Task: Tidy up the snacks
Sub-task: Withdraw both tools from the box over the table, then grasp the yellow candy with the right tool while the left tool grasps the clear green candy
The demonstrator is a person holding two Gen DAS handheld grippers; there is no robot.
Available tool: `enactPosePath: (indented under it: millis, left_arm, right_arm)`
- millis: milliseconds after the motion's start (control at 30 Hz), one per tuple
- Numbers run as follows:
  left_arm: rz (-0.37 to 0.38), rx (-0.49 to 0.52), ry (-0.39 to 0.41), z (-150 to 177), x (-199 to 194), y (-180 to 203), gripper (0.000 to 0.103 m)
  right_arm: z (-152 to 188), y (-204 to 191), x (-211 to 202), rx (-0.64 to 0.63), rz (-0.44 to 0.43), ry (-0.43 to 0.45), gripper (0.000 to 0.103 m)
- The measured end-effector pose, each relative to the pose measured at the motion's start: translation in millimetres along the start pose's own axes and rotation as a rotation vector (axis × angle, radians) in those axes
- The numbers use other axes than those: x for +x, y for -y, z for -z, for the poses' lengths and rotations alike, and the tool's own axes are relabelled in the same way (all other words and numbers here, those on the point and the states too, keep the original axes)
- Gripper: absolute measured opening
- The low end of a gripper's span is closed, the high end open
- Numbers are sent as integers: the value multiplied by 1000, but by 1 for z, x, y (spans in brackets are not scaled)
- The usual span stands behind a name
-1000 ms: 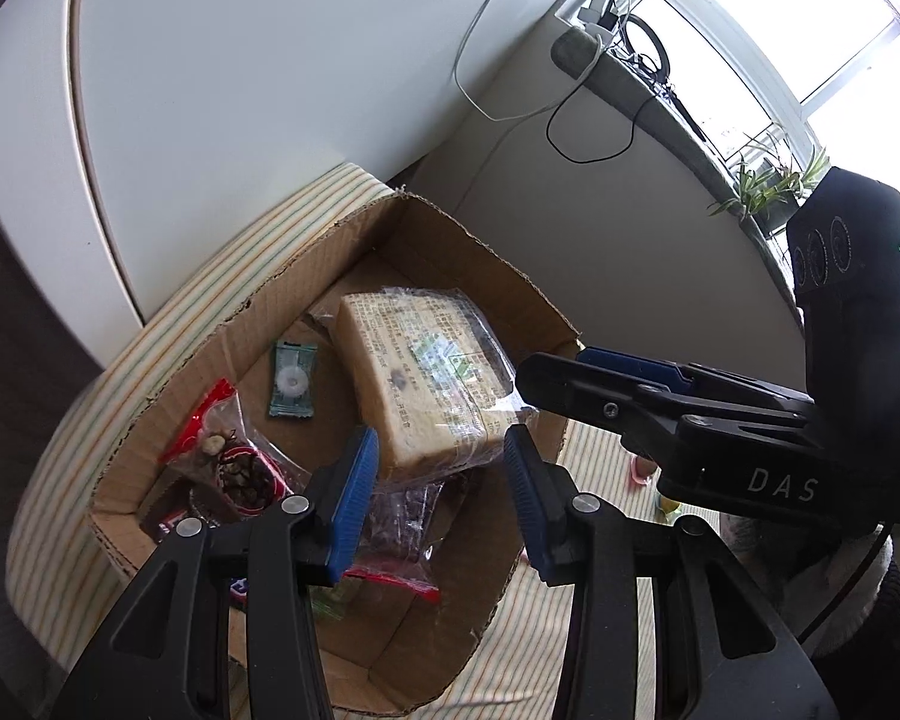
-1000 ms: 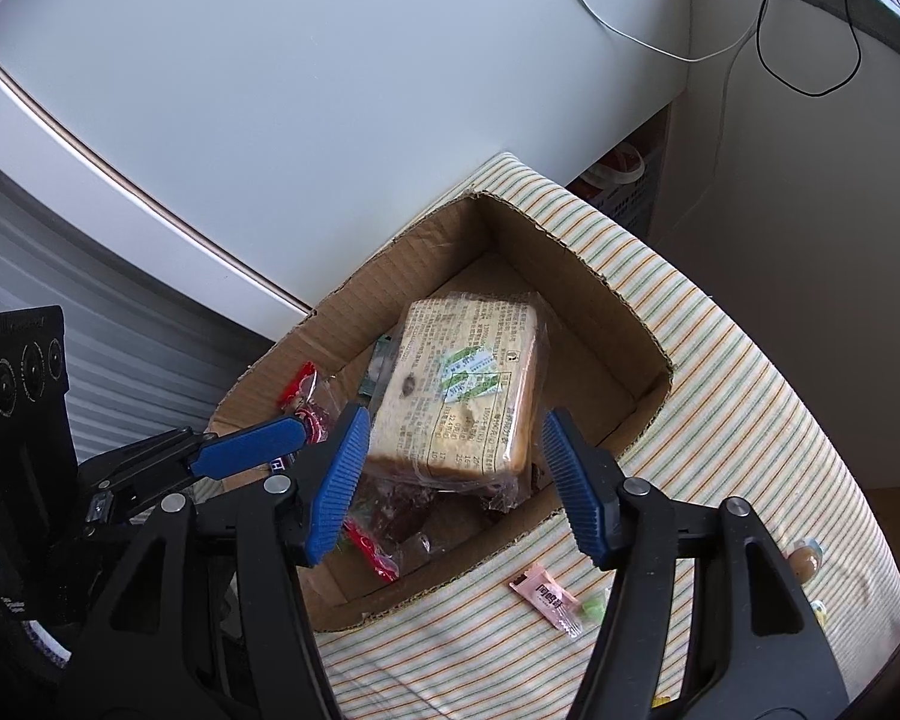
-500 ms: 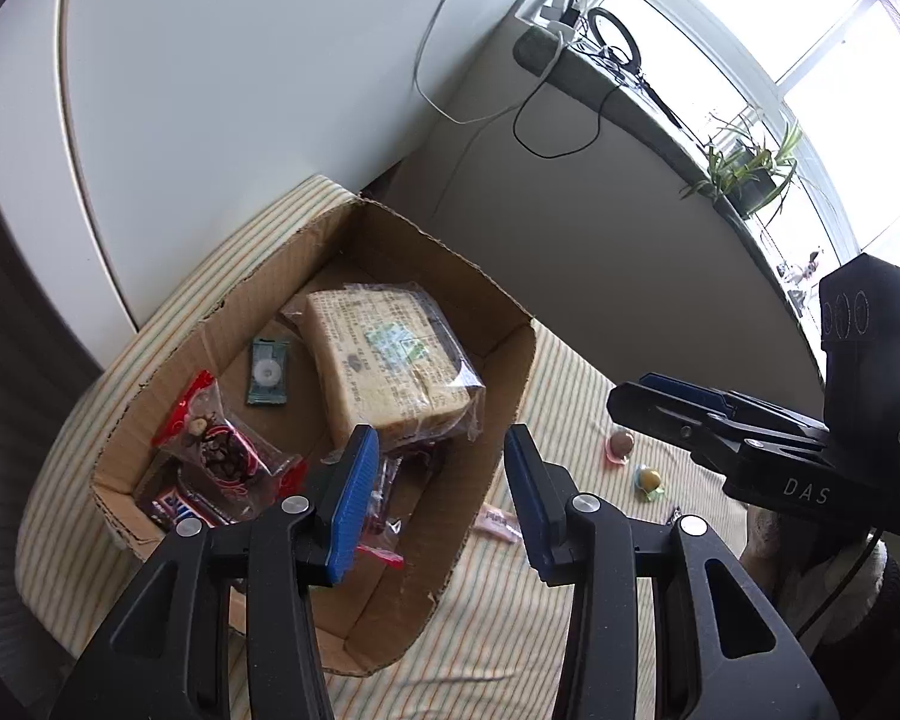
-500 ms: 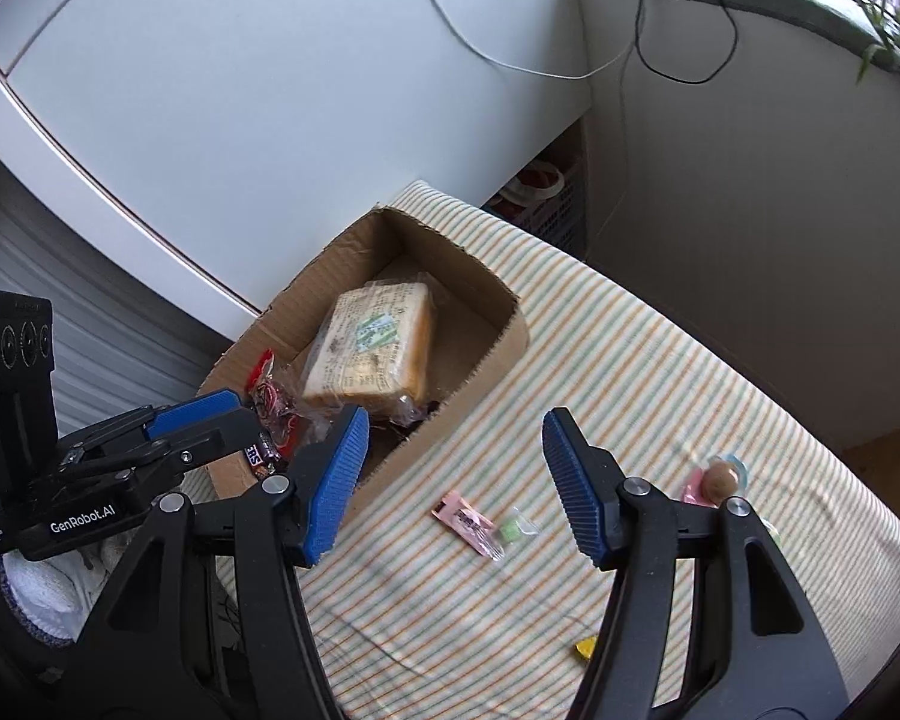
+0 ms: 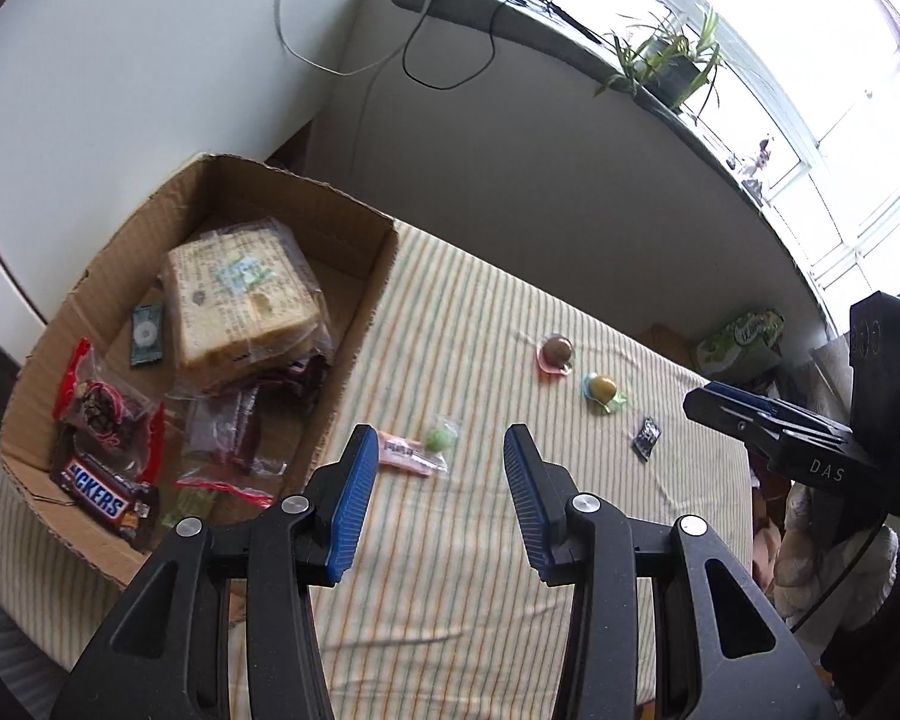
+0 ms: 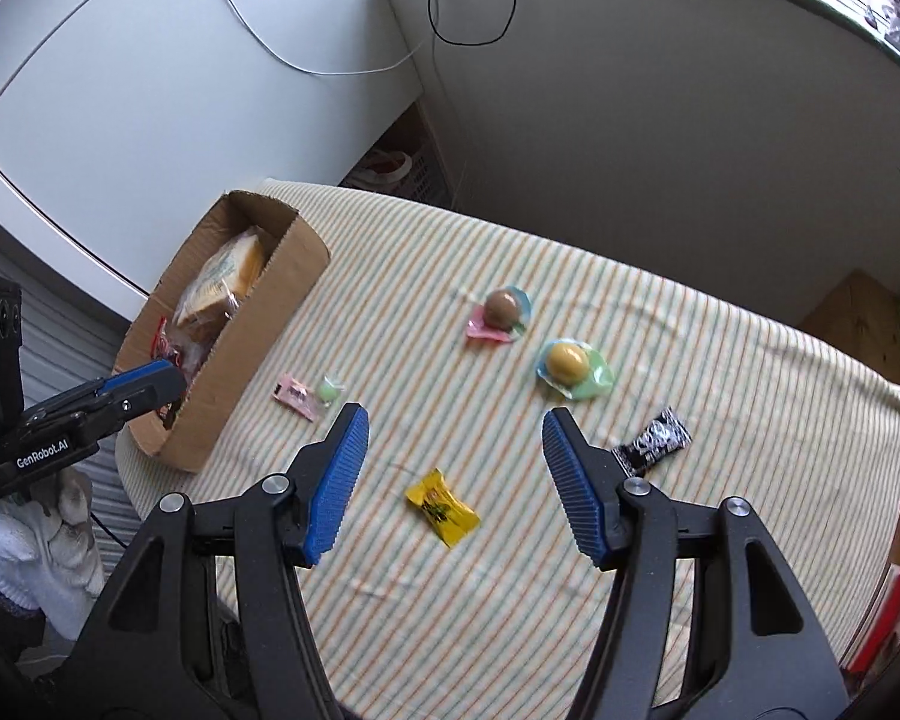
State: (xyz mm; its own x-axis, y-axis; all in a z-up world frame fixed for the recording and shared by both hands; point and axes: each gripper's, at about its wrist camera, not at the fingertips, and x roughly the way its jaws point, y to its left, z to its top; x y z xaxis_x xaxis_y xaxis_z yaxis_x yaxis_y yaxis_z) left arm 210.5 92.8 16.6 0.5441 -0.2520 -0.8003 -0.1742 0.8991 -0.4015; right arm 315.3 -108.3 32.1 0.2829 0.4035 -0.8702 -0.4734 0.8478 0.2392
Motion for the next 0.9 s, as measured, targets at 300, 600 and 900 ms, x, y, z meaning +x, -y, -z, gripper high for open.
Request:
enactPosePath:
  millis: [300, 600, 900]
  left_arm:
    - [1, 77, -77, 15, 43, 26, 35]
    - [-76, 83, -82, 18, 82, 31, 30]
    - [-133, 126, -83, 14, 102, 29, 30]
  right_arm:
    - [41, 6, 24, -57, -2, -41, 63]
    - [57, 1, 52, -153, -11, -79, 47]
    - [55, -8, 71, -207, -43, -101, 46]
